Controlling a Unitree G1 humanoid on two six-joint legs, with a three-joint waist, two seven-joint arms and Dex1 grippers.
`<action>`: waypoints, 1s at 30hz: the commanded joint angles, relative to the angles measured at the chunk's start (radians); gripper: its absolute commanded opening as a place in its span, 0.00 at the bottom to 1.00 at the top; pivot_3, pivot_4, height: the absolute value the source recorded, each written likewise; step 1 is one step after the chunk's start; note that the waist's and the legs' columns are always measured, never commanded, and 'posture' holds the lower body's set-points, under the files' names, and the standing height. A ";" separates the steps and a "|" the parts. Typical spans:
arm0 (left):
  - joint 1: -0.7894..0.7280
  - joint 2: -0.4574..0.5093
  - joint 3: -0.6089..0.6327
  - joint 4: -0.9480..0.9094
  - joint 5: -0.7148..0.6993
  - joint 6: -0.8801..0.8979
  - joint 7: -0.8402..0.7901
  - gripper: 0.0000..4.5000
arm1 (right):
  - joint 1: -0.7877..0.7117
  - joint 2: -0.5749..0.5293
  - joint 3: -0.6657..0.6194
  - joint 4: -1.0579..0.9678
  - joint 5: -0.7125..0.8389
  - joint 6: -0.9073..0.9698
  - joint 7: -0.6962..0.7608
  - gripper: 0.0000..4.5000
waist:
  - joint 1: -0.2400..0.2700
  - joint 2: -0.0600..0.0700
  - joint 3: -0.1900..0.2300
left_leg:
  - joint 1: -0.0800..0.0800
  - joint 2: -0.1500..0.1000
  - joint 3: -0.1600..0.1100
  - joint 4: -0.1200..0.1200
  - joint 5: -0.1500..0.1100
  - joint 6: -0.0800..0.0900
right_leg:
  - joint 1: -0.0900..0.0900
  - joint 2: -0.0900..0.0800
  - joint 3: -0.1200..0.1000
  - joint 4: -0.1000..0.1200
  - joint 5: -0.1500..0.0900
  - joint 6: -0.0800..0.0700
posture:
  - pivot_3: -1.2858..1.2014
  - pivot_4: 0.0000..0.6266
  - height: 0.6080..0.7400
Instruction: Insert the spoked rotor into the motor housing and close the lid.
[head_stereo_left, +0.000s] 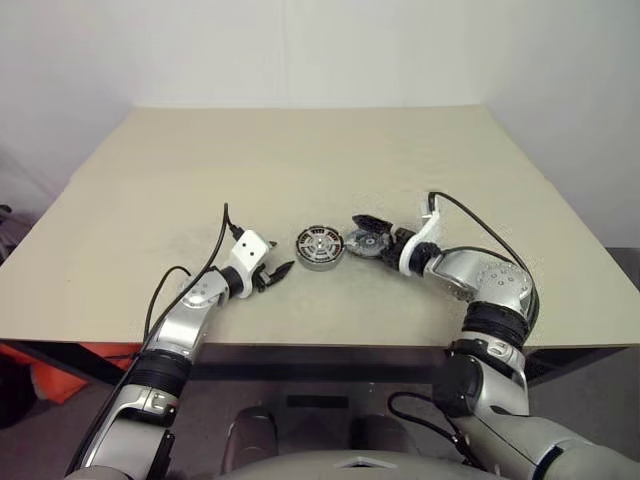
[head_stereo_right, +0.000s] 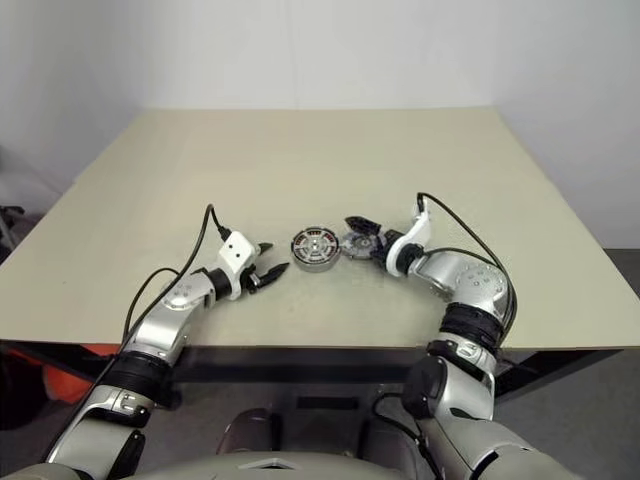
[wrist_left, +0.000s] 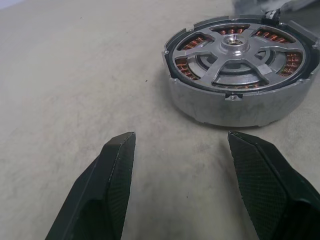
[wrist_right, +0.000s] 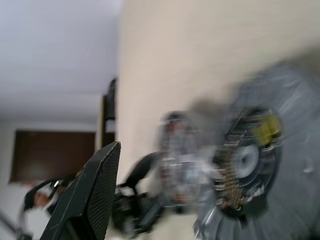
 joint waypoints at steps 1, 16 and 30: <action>-0.002 0.008 0.012 -0.037 -0.002 -0.016 0.008 0.69 | -0.042 0.022 0.032 -0.108 0.074 0.018 -0.001 1.00 | -0.001 0.000 0.000 | 0.000 0.000 0.000 0.000 0.000 0.000 | 0.000 0.000 0.000 0.000 0.000 0.000 | 0.52 0.00 1.00; 0.003 0.022 0.032 -0.037 -0.008 -0.020 0.015 0.69 | 0.084 -0.114 0.514 -0.320 -0.116 -0.293 0.299 1.00 | 0.001 0.000 0.000 | -0.001 0.000 0.000 -0.001 0.000 0.000 | 0.000 0.000 0.000 -0.002 -0.003 0.006 | 0.52 0.00 1.00; -0.004 0.037 0.054 -0.028 -0.008 -0.024 0.026 0.69 | 0.010 -0.173 0.978 0.182 -0.736 -1.182 0.546 1.00 | -0.008 -0.001 0.000 | -0.003 0.000 0.000 0.002 -0.003 0.005 | 0.001 0.000 -0.001 -0.003 0.001 -0.001 | 0.52 0.00 1.00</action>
